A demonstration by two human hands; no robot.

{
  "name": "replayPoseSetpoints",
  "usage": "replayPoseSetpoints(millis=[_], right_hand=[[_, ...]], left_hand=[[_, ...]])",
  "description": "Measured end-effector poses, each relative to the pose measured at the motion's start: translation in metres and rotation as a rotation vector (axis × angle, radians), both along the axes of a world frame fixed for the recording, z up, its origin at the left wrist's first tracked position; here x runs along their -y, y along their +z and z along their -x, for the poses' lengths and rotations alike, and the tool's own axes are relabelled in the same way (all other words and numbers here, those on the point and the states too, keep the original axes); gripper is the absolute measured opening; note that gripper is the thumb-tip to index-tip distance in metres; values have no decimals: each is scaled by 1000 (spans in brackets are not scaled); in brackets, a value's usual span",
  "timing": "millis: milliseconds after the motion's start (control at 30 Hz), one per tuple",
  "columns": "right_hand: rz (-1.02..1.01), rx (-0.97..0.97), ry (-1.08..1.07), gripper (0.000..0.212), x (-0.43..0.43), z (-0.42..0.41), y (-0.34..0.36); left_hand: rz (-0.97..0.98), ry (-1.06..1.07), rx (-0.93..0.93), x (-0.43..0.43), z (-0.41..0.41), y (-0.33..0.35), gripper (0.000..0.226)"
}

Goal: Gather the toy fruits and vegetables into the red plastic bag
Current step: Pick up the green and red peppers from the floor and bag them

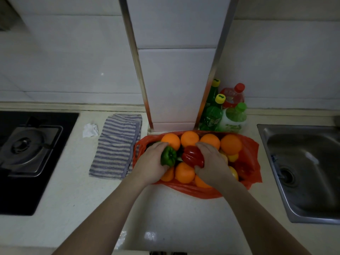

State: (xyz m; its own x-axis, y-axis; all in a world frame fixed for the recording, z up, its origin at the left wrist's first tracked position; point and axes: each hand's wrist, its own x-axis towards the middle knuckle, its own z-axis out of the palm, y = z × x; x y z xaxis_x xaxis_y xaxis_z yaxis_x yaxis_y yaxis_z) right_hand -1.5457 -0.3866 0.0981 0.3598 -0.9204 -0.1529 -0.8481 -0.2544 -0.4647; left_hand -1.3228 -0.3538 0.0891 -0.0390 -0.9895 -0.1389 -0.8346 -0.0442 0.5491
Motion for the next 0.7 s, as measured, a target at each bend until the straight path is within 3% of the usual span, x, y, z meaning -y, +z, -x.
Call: replayPoseSetpoints(millis=[700], right_hand=[[89,19,14,75,-23,-23,26]], left_hand=[[89,38,94,-21,-43,14,81]])
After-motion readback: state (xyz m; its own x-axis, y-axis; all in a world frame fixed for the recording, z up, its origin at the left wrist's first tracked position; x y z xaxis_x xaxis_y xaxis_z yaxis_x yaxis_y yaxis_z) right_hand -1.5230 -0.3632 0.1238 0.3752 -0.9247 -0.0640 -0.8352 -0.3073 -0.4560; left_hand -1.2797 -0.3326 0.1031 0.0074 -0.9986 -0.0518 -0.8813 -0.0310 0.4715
